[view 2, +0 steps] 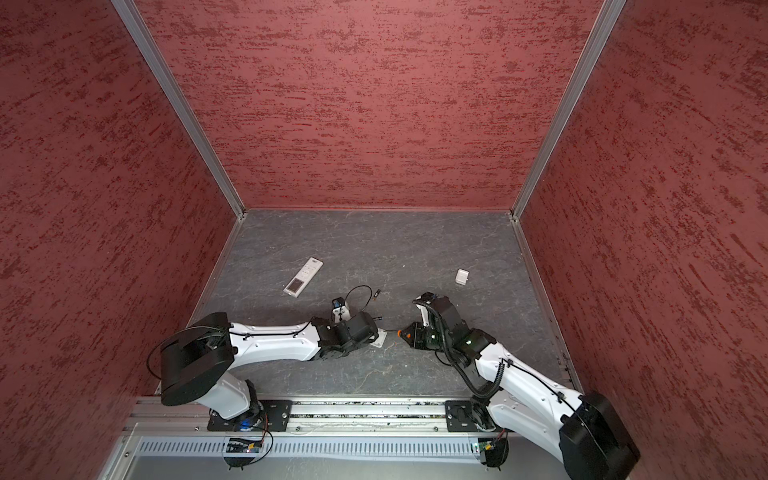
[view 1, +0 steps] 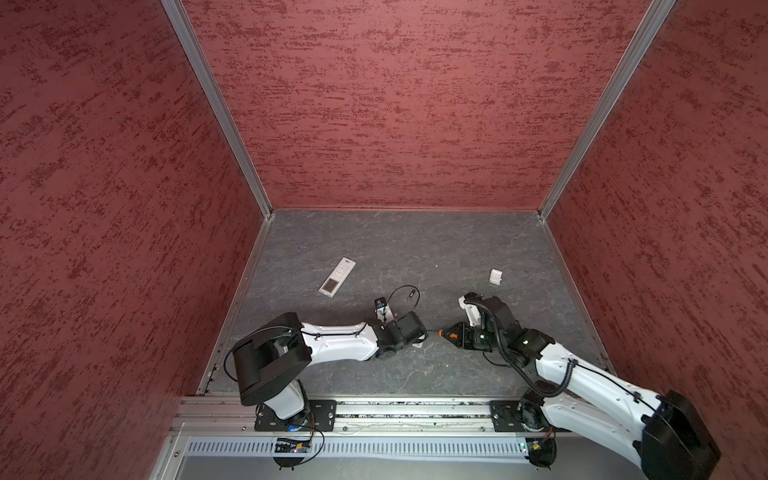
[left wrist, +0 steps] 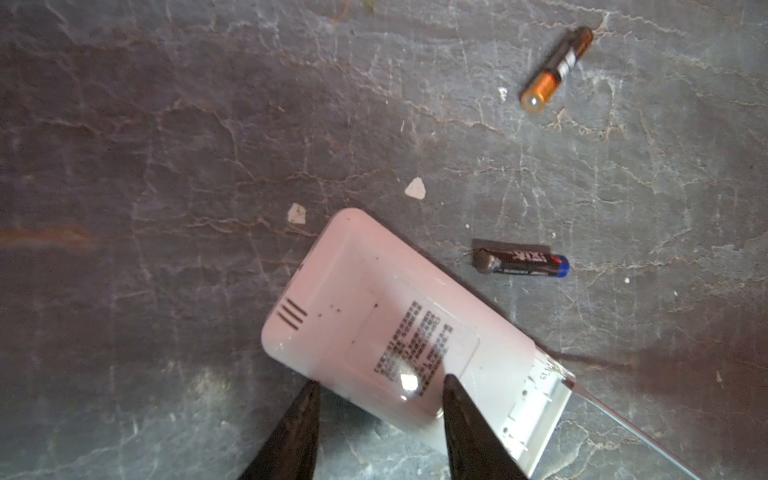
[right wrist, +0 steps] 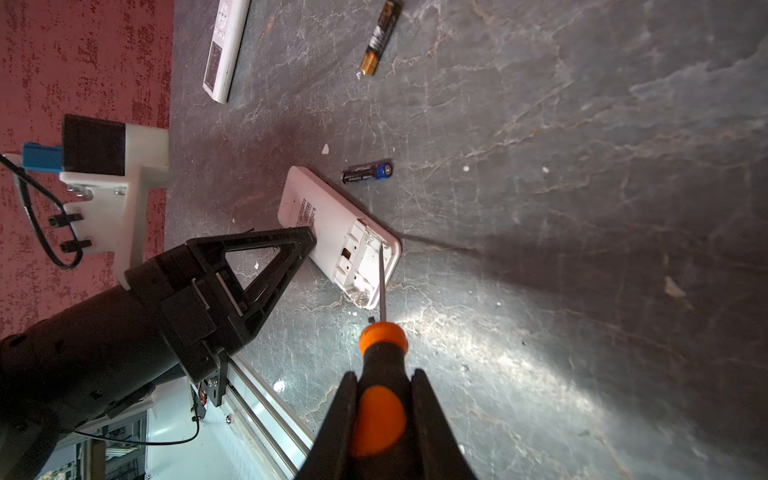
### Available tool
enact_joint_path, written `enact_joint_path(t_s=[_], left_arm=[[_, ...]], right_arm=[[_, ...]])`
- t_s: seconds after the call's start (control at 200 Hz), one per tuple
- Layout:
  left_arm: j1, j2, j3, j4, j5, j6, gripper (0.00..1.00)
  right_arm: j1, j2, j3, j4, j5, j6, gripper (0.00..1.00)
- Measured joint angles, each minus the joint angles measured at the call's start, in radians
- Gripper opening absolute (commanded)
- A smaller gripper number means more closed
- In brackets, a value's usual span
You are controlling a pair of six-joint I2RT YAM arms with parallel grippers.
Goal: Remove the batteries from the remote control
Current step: 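Flick the gold battery out with the screwdriver while the left gripper releases the remote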
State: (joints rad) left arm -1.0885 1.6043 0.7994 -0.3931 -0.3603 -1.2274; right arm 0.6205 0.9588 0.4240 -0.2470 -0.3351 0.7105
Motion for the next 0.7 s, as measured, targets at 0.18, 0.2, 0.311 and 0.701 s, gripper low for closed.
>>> enact_joint_path(t_s=[0.18, 0.2, 0.311, 0.701], left_arm=[[-0.001, -0.002, -0.001, 0.0, -0.002, -0.006, 0.49], [-0.001, -0.003, -0.001, -0.001, -0.002, -0.006, 0.5], [-0.001, -0.016, -0.001, -0.029, 0.002, -0.006, 0.55], [-0.013, -0.193, -0.015, -0.216, 0.072, 0.008, 0.42]], right_arm=[[-0.006, -0.003, 0.014, -0.003, 0.031, -0.001, 0.0], [-0.008, -0.005, 0.017, -0.003, 0.035, -0.001, 0.0], [-0.016, -0.02, 0.039, -0.008, 0.064, -0.002, 0.0], [-0.043, -0.101, 0.078, -0.061, 0.123, -0.008, 0.0]])
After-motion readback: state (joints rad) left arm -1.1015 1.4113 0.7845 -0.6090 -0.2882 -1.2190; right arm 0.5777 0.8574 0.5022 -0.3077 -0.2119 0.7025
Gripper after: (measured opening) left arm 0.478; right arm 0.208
